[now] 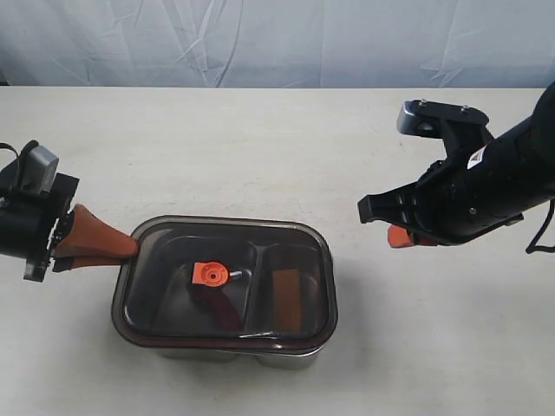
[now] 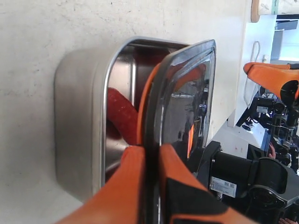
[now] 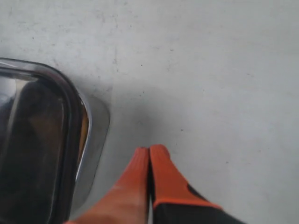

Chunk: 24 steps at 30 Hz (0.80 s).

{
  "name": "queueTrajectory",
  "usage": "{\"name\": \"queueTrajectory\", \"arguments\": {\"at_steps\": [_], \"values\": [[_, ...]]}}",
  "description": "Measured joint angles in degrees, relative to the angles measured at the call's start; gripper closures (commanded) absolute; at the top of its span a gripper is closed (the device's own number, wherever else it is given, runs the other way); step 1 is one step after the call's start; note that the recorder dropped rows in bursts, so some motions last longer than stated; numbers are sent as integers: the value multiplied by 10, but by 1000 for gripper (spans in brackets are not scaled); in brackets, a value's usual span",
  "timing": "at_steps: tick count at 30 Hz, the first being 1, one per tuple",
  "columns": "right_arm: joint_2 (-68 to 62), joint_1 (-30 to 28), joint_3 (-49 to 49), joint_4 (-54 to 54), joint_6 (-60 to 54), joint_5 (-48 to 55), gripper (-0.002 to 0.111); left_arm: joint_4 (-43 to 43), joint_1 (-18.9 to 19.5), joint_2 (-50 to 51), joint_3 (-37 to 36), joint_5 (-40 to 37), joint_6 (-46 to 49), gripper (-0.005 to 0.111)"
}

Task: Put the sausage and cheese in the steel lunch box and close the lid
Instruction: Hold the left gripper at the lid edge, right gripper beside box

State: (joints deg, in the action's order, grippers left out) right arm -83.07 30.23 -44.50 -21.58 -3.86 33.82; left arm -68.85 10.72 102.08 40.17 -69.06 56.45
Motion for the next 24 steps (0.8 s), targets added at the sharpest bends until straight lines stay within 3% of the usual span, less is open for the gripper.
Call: {"name": "queueTrajectory", "arguments": {"at_steps": [14,24], "values": [[-23,0,0,-28,-28,5,109,-6,-2,-17,-1,-3,-37,107],[-23,0,0,-36,-32,6,109,38,-2,-17,-1,7,-39,107]]}}
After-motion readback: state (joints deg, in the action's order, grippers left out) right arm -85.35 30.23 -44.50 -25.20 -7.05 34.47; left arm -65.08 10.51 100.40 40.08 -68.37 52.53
